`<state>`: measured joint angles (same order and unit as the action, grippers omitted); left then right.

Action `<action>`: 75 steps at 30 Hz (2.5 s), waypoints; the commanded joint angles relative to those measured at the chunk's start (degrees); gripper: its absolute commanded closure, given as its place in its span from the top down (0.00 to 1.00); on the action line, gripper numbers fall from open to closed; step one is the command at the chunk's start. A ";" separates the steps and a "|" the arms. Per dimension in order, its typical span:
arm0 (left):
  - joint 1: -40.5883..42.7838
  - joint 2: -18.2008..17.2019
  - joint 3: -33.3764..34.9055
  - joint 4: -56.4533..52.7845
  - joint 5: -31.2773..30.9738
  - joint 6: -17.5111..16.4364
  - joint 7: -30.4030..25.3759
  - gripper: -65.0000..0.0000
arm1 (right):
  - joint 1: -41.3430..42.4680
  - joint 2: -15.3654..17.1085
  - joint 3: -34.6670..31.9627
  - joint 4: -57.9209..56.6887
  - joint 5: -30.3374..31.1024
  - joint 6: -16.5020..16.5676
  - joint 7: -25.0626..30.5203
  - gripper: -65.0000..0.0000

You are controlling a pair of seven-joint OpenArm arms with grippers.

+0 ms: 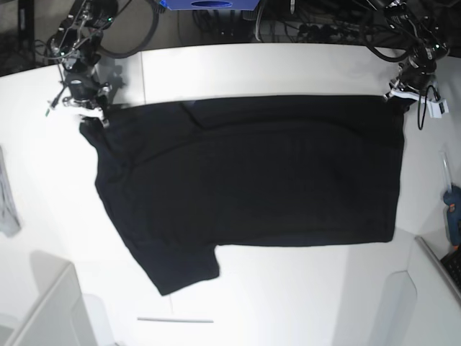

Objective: Fold the T-shirt properly
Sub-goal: 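Lift the shoulder edge with both grippers and drag it back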

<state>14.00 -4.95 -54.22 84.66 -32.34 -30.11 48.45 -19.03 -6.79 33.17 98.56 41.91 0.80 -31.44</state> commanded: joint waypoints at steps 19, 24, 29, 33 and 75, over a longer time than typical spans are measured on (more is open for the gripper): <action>-2.53 -0.37 -3.50 16.74 -0.23 0.09 8.48 0.00 | 8.35 0.33 0.28 10.40 0.51 -12.27 -13.53 0.00; -2.53 -0.46 -3.94 16.74 -0.23 0.09 8.48 0.00 | 10.28 0.33 0.28 10.40 0.51 -15.70 -15.99 0.00; -2.53 -0.46 -4.03 16.74 -0.23 0.09 8.48 0.00 | 10.89 0.33 0.28 10.40 0.51 -17.37 -15.99 0.00; -3.67 -0.46 -4.03 16.83 -0.32 0.09 8.48 0.00 | 11.07 0.33 0.28 10.40 0.51 -17.72 -15.99 0.00; 7.41 -0.28 -5.78 21.14 -0.23 -0.88 16.13 0.00 | -6.95 3.40 6.17 14.18 10.00 -15.44 -15.55 0.00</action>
<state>21.15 -4.25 -59.57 104.64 -32.60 -30.87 65.82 -25.61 -3.86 38.79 111.55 51.77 -15.05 -48.42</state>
